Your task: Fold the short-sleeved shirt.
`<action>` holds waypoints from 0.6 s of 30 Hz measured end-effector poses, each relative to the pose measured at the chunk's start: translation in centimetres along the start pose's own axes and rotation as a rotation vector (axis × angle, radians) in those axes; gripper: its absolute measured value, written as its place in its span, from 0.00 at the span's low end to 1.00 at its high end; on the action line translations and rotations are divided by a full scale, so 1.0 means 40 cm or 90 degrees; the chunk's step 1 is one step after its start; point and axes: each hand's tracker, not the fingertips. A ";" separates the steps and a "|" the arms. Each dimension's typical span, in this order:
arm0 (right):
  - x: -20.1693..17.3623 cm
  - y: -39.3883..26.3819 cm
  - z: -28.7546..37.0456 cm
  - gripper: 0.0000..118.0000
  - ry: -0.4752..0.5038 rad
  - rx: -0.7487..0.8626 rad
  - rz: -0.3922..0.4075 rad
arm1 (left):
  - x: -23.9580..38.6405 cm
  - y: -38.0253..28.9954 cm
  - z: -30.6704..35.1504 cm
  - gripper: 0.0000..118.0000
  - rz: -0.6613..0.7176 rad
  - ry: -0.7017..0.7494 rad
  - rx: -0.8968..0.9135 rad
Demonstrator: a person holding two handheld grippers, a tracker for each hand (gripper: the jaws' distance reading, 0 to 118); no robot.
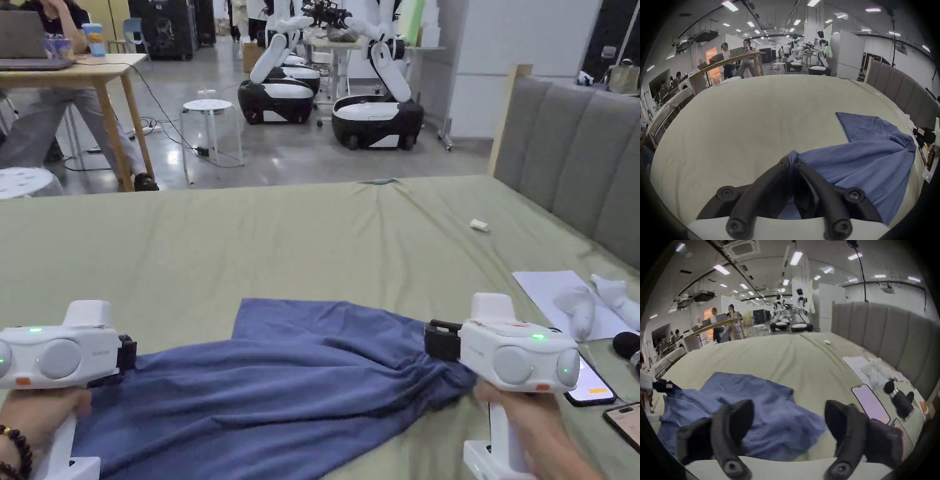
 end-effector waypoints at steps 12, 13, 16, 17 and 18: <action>0.018 -0.066 -0.134 0.57 -0.004 -0.169 0.030 | 0.009 0.002 -0.033 0.02 -0.003 0.000 -0.015; 0.003 -0.060 -0.123 0.56 -0.021 -0.159 0.070 | 0.007 0.002 -0.032 0.02 -0.003 0.001 -0.014; -0.037 -0.058 -0.105 0.17 -0.021 -0.139 0.125 | 0.002 0.003 -0.032 0.02 -0.004 0.002 -0.014; -0.047 -0.057 -0.103 0.11 -0.042 -0.137 0.145 | 0.002 0.003 -0.031 0.02 -0.003 0.003 -0.015; -0.053 -0.055 -0.104 0.09 -0.037 -0.137 0.141 | 0.003 0.003 -0.028 0.02 -0.002 0.004 -0.014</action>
